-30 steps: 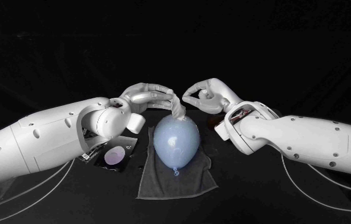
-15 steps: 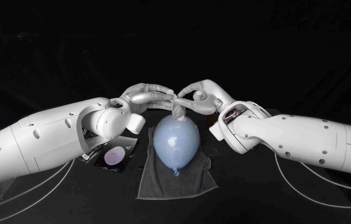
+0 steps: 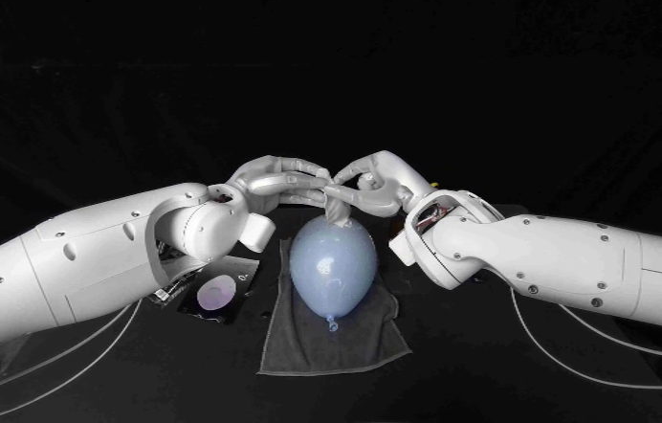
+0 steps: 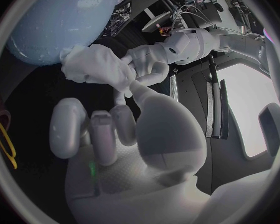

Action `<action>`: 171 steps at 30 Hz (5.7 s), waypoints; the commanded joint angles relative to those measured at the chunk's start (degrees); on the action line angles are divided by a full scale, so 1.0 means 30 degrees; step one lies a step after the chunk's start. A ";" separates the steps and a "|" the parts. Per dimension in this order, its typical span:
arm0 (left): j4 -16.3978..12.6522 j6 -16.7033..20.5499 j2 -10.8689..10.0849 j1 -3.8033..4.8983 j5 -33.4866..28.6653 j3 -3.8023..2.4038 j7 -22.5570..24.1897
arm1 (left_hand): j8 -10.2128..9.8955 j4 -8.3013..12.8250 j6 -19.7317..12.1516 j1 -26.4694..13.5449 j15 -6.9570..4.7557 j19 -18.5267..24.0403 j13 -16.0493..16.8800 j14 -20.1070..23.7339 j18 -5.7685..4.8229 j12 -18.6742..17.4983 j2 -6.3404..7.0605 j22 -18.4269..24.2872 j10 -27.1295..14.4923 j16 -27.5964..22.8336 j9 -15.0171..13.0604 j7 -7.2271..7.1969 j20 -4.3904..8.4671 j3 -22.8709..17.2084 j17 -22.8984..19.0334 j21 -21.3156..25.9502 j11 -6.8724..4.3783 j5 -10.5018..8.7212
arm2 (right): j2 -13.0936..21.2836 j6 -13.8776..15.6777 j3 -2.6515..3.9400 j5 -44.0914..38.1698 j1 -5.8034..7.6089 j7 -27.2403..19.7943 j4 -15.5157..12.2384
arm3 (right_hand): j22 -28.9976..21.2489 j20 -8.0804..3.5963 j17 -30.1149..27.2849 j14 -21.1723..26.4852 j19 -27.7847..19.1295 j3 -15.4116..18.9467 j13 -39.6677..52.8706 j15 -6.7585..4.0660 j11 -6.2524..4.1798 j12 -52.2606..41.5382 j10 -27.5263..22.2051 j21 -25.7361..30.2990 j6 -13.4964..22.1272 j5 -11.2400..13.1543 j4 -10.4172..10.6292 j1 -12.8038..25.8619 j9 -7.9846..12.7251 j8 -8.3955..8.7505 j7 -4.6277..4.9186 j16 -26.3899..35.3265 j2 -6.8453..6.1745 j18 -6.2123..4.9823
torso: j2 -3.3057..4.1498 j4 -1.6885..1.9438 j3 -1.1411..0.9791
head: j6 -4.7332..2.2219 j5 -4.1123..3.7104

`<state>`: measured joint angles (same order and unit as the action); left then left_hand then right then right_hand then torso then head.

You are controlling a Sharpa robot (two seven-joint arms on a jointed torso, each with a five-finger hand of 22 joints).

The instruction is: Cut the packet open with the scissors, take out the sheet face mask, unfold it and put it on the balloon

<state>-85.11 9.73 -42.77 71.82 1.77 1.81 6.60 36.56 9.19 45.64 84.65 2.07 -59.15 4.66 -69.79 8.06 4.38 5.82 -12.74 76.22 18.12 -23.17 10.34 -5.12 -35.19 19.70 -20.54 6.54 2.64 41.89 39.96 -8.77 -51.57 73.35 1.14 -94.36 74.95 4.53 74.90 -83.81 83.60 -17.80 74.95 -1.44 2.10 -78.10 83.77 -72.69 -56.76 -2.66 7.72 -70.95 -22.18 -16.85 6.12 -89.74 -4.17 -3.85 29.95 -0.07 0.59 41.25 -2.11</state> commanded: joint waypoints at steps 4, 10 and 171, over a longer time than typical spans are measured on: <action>-0.0055 -0.0294 0.0029 0.0014 0.0068 -0.0023 0.0248 | -0.0041 0.0391 0.0124 -0.0006 -0.0057 0.0137 0.0039 0.0072 0.0224 0.0026 -0.0133 -0.0062 0.0503 0.0063 0.0022 0.0025 -0.0001 -0.0297 0.0080 -0.0142 -0.0275 0.0069 | -0.0006 -0.0189 0.0011 -0.0409 -0.0016 -0.0014 0.0016 | 0.3559 -0.0281 0.5033 -0.2063 0.0152 -0.0514 0.2213 -0.0423 -0.0453 -0.0189 0.0118 -0.0316 -0.0757 -0.0040 -0.0471 -0.1249 -0.0133 -0.0437 -0.0350 -0.0085 0.0296 0.0172 | -0.0011 -0.0008 -0.0001 | 0.0024 0.0005; -0.0052 -0.0302 0.0030 0.0014 0.0068 -0.0023 0.0240 | -0.0041 0.0391 0.0124 -0.0006 -0.0057 0.0137 0.0039 0.0072 0.0224 0.0026 -0.0133 -0.0062 0.0503 0.0063 0.0022 0.0025 -0.0001 -0.0297 0.0080 -0.0142 -0.0275 0.0069 | 0.0000 0.0029 0.0011 -0.0633 -0.0024 0.0010 0.0002 | 0.3608 -0.0490 0.5033 -0.2063 0.0222 -0.0956 0.2264 -0.0637 -0.0689 -0.0251 0.0200 -0.0511 -0.1049 -0.0042 -0.1105 -0.2244 -0.0252 -0.0722 -0.0608 -0.0085 0.0504 0.0211 | -0.0017 -0.0016 0.0002 | 0.0027 -0.0012; -0.0318 -0.0196 0.0012 -0.0044 0.1067 0.0005 0.1511 | 0.0406 0.1425 -0.0566 -0.0913 0.0643 0.5247 0.0390 0.2327 0.0710 0.0058 -0.0656 -0.2813 0.0038 -0.0238 0.1586 0.0276 -0.1714 -0.1544 -0.0637 -0.3912 0.0042 0.0066 | 0.0124 0.1180 0.0015 -0.2095 -0.0199 0.1628 -0.0758 | 0.3502 -0.0070 0.5033 -0.2063 0.0084 -0.1775 0.1418 -0.0040 0.0084 0.1157 -0.0494 -0.0257 0.0984 -0.0042 -0.1007 0.0523 -0.0067 -0.0513 0.0322 -0.0085 -0.1307 0.0172 | 0.0004 -0.0006 -0.0008 | 0.0014 -0.0164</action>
<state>-85.86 10.50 -42.88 71.68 5.30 1.88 10.27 37.40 12.72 44.39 81.29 4.12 -43.52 5.07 -62.45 9.76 4.28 4.36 -21.23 76.49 17.74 -18.49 11.16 -9.96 -38.76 17.84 -32.52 6.84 2.62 42.37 43.73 -8.76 -57.22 72.78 6.21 -96.66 74.95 4.08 74.91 -84.02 83.87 -23.31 74.90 -1.84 2.16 -74.71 82.48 -73.71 -53.90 -2.99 4.60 -69.60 -22.43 -18.60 6.88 -89.80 -8.08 -3.84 29.93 -0.08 0.57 41.27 -2.57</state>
